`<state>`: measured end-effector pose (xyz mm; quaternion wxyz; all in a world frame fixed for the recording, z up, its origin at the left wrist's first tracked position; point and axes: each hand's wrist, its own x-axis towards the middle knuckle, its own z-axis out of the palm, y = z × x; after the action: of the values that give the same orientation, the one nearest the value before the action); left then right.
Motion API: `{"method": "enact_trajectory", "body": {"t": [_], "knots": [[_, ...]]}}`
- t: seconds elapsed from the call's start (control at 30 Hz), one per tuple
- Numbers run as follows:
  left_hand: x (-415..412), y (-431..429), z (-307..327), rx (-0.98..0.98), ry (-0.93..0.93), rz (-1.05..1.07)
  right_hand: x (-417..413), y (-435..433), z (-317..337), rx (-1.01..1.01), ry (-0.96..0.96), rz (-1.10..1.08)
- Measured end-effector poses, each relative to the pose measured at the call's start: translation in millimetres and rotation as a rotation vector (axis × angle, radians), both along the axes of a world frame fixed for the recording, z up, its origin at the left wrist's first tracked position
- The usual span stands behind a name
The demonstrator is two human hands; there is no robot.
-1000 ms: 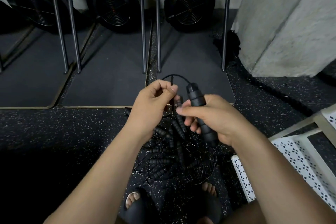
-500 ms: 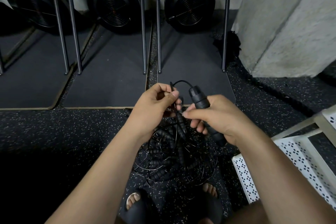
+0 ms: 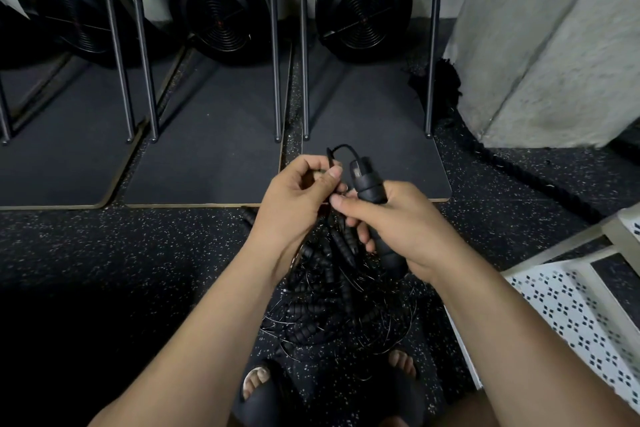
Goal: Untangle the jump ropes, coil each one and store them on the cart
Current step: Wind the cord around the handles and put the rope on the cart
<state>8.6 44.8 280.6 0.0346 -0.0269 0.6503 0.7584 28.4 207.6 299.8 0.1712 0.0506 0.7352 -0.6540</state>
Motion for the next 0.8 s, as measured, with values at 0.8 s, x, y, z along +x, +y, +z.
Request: {"method": "enact_trajectory", "body": {"t": [0.8], "knots": [[18,4,-3,-0.131,-0.203,-0.444,-20,31,15,-0.255,0.072,-0.435]]}}
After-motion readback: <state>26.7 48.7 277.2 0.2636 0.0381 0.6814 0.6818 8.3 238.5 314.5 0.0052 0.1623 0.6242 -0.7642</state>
